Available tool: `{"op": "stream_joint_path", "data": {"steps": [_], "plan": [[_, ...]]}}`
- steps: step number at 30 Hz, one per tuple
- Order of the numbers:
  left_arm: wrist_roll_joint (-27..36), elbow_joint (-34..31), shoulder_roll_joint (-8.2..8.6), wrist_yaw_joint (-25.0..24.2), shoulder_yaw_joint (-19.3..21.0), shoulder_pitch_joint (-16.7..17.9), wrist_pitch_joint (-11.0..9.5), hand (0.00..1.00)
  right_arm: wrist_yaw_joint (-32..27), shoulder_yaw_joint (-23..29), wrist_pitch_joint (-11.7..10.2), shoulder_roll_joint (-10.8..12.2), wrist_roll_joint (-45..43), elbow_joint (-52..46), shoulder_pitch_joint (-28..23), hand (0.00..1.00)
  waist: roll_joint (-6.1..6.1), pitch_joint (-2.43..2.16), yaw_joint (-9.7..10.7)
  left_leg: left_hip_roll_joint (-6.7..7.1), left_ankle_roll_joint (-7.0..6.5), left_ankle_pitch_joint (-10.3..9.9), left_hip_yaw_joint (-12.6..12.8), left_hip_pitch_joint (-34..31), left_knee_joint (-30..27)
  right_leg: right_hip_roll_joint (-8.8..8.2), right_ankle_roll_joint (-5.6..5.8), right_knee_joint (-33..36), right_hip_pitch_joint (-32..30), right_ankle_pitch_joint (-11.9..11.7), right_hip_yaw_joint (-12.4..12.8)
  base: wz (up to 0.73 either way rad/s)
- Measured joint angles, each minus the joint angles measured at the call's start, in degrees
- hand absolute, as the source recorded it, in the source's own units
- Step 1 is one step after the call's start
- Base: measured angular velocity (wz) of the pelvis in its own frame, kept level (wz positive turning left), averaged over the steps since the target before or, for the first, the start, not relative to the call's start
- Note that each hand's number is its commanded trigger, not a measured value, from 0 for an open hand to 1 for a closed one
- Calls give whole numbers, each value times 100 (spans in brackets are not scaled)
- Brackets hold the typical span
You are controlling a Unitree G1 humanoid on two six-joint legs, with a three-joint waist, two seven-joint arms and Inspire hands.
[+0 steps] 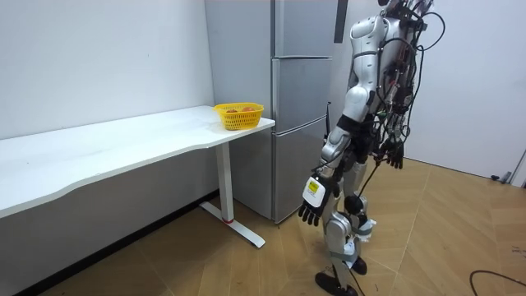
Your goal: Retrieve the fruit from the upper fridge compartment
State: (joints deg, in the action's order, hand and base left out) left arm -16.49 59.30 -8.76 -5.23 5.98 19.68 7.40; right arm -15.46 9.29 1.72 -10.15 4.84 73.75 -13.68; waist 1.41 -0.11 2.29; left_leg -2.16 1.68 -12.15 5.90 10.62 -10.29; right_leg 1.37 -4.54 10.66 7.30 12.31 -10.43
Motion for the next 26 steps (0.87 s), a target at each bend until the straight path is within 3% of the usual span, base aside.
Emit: {"op": "stream_joint_path", "data": {"steps": [3, 9, 18, 26], "plan": [[2, -18, 54, -1, -46, -41, 21, 0, 429, -255, 216, 4, -498, 35, 192, 0, -3, 2, -64, 3, 0, 0, 0, 6, 0, -2, -1, 2, 1, 1, -3, 0], [3, -16, 78, -29, -64, -108, 134, 0, 763, -549, 334, 9, -856, 31, 465, 0, -10, 10, -137, 8, 0, 0, -8, 2, 1, -8, -2, -5, 5, 15, -50, 7], [4, -14, 97, -74, -68, -135, 192, 0, 950, -804, 390, 62, -1334, 32, 554, 0, -22, 58, -135, 16, 0, 0, -14, -1, 9, -12, 4, -5, 43, 54, -53, 2], [1, -17, 126, -200, -186, -141, 261, 0, 1139, -814, 470, 88, -1448, 27, 548, 0, -5, 55, -127, 34, 0, 0, -14, 4, 6, -27, 11, -16, 54, 80, -52, 0]]}}
